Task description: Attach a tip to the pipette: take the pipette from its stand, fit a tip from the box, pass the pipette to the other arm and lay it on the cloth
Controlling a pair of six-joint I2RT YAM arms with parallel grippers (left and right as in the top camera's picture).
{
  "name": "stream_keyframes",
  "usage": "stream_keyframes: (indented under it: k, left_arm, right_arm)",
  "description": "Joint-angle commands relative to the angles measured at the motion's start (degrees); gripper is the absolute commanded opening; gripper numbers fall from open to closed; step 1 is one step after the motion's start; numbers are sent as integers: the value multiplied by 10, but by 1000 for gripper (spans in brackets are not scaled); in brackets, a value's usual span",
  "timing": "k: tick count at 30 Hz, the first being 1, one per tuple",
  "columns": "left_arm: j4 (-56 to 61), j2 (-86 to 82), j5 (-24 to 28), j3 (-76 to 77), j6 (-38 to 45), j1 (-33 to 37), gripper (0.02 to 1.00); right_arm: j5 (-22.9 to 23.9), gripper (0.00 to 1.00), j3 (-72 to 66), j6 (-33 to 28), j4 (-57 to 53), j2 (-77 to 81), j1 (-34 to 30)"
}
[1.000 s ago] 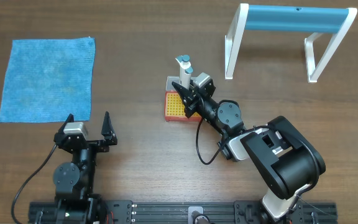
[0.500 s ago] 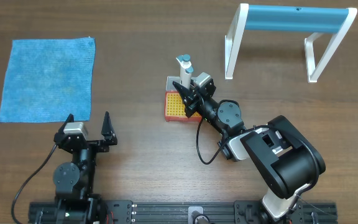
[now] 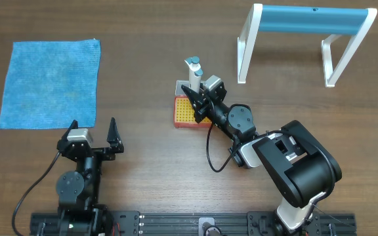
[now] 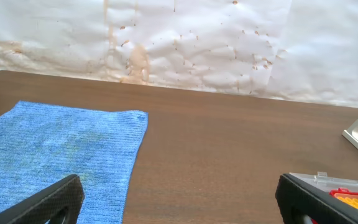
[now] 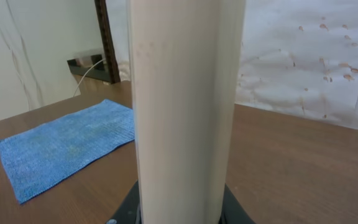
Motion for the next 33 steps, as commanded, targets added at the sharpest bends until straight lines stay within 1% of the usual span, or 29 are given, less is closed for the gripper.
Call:
stream_keyframes:
  k: [1,16,20,23,29,33]
  left_arm:
    - [-3,-3,-5,-1,1,2,998]
    - [-3,-3,-5,-1,1,2,998]
    - [-3,-3,-5,-1,1,2,996]
    - [-3,-3,-5,-1,1,2,998]
    - [-3,-3,-5,-1,1,2,998]
    - [-3,-3,-5,-1,1,2,998]
  right_arm:
    - [-10,80,-23,4,-15,11,2]
    - [-10,84,-40,4,-98,11,6]
    - [-10,82,-40,4,-97,11,6]
    - [-10,80,-39,4,-80,11,6]
    - [-10,80,-28,4,14,8,6]
    - [-10,80,-13,4,14,-9,6]
